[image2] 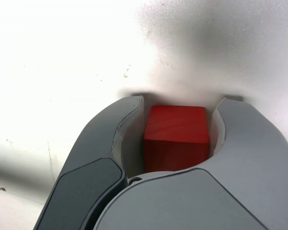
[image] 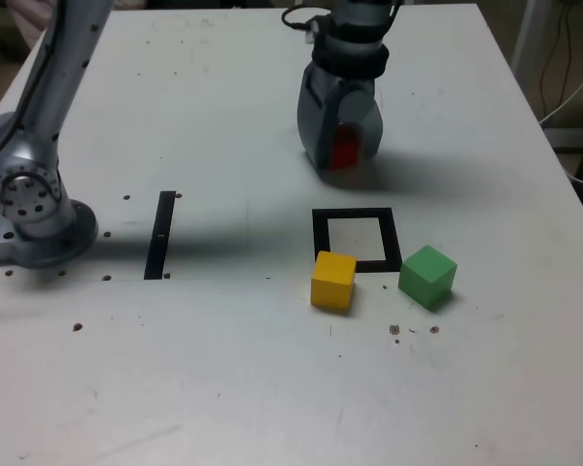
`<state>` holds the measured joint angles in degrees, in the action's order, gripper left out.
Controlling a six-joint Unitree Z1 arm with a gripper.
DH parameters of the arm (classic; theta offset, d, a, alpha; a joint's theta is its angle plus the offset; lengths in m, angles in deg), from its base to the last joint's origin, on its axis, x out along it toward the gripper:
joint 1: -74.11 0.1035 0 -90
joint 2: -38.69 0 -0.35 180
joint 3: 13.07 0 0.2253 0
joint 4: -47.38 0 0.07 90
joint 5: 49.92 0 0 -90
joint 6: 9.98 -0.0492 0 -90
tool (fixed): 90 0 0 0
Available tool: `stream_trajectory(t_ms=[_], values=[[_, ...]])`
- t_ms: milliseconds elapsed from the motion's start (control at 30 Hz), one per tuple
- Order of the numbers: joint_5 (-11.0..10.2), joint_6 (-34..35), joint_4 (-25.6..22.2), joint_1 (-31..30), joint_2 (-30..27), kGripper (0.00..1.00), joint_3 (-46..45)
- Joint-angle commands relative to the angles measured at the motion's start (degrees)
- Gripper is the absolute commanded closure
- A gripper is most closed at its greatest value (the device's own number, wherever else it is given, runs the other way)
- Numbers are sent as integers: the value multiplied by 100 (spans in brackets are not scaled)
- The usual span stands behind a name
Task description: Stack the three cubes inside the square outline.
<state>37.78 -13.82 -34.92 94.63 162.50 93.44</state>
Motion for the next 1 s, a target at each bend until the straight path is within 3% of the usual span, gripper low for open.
stream_trajectory(t_ms=[0, 233, 433, 700, 967], values=[[-47, -11, 20, -48, -195, 63, -56], [-205, -5, 220, -398, -903, 75, -536], [-201, 210, 285, -1163, -1410, 76, -1021], [57, 795, 352, -2281, -1472, 76, -1413], [113, 1052, 571, -2597, -1346, 76, -1389]])
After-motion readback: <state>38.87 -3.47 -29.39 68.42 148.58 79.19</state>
